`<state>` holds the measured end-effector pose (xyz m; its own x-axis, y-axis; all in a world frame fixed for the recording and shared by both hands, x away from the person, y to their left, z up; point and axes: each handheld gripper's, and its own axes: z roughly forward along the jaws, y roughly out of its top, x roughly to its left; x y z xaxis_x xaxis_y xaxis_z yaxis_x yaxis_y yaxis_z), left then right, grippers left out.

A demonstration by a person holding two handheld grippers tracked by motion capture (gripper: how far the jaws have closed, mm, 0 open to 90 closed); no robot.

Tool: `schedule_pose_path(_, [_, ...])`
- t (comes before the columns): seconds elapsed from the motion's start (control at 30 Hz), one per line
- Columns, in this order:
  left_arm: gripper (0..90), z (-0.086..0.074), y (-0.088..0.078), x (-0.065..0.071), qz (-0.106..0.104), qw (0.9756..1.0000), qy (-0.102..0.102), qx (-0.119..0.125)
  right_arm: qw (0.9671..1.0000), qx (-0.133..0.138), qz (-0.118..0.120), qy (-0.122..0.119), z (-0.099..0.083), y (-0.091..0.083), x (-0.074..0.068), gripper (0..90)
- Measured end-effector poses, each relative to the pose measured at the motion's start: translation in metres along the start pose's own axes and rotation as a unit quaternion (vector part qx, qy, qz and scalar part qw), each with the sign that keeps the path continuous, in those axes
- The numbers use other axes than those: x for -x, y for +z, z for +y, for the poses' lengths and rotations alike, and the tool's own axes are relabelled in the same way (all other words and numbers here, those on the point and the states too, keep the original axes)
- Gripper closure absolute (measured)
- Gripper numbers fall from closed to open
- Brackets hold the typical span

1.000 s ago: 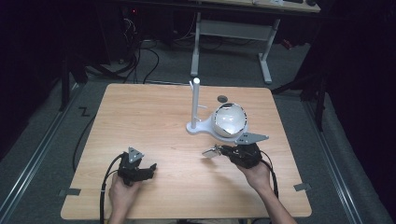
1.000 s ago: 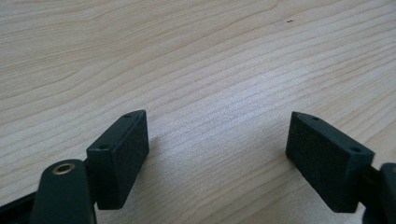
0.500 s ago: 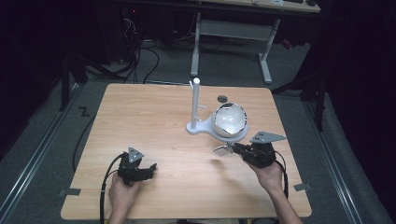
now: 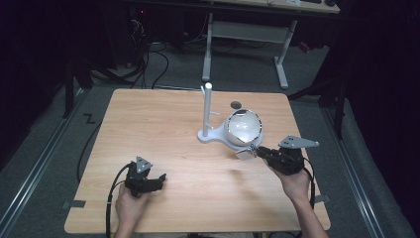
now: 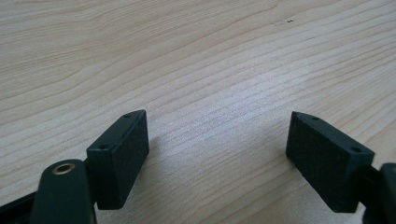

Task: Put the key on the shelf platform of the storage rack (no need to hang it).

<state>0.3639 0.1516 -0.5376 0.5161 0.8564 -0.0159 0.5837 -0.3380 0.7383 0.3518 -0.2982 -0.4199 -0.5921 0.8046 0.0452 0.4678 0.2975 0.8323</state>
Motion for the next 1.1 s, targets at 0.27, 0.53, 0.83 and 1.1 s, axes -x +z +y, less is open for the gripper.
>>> schedule_pose_path(0.27, [21.6,0.000,0.000,0.000,0.000,1.0000,0.001,0.000,0.9998,0.010,-0.010,0.015,0.007,-0.005,0.012,82.0])
schedule_pose_path(0.53, [21.6,0.000,0.000,0.000,0.000,1.0000,0.001,0.000,0.9995,0.019,-0.012,0.022,0.018,-0.007,0.022,82.0])
schedule_pose_path(0.83, [21.6,0.000,0.000,0.000,0.000,1.0000,0.001,0.000,0.9994,0.020,-0.023,0.018,0.035,-0.003,0.030,82.0])
schedule_pose_path(1.1, [21.6,0.000,0.000,0.000,0.000,1.0000,0.000,0.000,0.9994,0.016,-0.027,0.016,0.047,0.008,0.034,81.9])
